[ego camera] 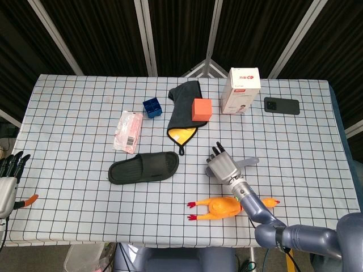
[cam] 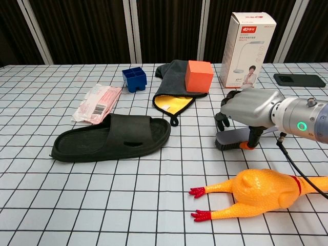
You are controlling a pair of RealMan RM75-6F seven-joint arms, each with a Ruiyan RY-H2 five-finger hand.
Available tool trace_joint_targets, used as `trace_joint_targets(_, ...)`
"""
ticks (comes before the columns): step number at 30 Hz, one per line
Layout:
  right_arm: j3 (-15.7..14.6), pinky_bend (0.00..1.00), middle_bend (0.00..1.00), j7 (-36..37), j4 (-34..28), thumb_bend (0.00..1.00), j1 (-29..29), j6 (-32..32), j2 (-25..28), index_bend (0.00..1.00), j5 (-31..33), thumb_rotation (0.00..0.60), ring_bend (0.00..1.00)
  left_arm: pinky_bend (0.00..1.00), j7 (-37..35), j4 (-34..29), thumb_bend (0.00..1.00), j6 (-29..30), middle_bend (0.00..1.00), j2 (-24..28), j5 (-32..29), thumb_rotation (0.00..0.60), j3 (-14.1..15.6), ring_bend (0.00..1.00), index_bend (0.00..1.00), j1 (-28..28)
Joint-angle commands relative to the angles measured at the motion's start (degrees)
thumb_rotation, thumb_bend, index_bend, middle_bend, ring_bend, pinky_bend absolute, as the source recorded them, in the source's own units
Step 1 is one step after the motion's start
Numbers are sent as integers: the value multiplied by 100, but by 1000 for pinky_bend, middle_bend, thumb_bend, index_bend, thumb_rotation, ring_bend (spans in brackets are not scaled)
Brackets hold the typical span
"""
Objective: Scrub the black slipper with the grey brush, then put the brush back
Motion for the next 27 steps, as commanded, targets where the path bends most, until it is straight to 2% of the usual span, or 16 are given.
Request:
trace_joint_targets(1, -17, 0, 343, 21, 22, 352, 28, 13, -6, 368, 4, 600, 123, 16, -1, -4, 58, 10, 0, 4, -3, 600, -1, 0, 0, 2)
trace_joint_targets(23, -212, 1, 417, 84, -13, 358, 201, 165, 55, 459, 87, 600, 165, 16, -4, -15, 58, 32, 0, 17, -12, 600, 36, 0, 0, 7)
trace_joint_targets(27, -244, 30, 437, 120, 5, 365, 212, 180, 53, 486, 92, 600, 183, 16, 0, -14, 59, 26, 0, 17, -30, 600, 36, 0, 0, 5)
